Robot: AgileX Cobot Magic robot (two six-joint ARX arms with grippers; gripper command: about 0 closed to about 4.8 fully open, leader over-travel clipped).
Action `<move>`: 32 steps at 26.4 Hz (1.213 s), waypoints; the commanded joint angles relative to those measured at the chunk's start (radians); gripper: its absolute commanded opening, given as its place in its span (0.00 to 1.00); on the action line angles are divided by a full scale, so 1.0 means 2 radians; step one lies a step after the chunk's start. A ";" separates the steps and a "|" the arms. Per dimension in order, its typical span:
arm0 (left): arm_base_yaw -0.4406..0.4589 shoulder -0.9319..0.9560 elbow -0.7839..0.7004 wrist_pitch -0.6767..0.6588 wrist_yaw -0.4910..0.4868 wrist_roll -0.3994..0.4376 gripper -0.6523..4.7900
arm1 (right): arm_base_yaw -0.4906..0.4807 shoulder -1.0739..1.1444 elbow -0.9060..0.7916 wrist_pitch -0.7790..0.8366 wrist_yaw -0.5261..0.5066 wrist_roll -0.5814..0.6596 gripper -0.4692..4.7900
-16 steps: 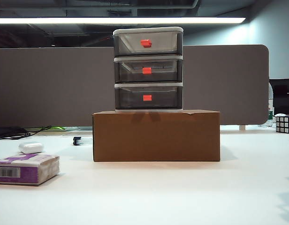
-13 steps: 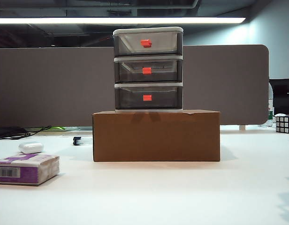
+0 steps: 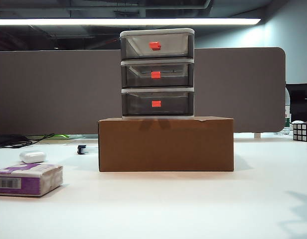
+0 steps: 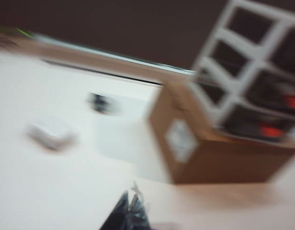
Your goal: Open the third layer of the drawer on the table, pick up a pack of napkins on the table and put it in, and finally close the drawer.
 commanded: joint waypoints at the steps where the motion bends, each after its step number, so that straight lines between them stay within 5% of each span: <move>1: -0.004 0.000 0.003 0.006 0.096 -0.077 0.11 | 0.000 -0.001 -0.003 0.005 -0.091 0.042 0.08; 6: -0.051 0.000 0.003 0.010 0.051 -0.120 0.15 | 0.000 -0.001 -0.003 0.025 -0.120 0.069 0.08; 9: -0.116 0.000 0.003 0.024 -0.083 -0.227 0.15 | 0.000 -0.001 -0.003 0.075 -0.130 0.110 0.08; 10: -0.133 0.000 0.003 0.024 -0.106 -0.228 0.15 | 0.000 -0.001 -0.003 0.084 -0.130 0.115 0.08; 16: -0.280 0.001 0.003 0.037 -0.164 -0.185 0.15 | 0.009 -0.001 -0.001 0.114 -0.154 0.145 0.08; 21: -0.424 0.026 0.005 0.067 -0.324 -0.122 0.15 | 0.044 0.001 0.020 0.087 -0.134 0.117 0.08; 23: -0.493 0.089 0.005 0.130 -0.388 -0.094 0.17 | 0.069 0.006 0.048 0.057 -0.096 0.082 0.08; 27: -0.531 0.230 0.031 0.224 -0.410 -0.065 0.34 | 0.103 0.058 0.079 0.059 -0.058 0.052 0.08; 32: -0.535 0.413 0.094 0.320 -0.411 -0.007 0.40 | 0.132 0.144 0.109 0.082 -0.056 0.030 0.08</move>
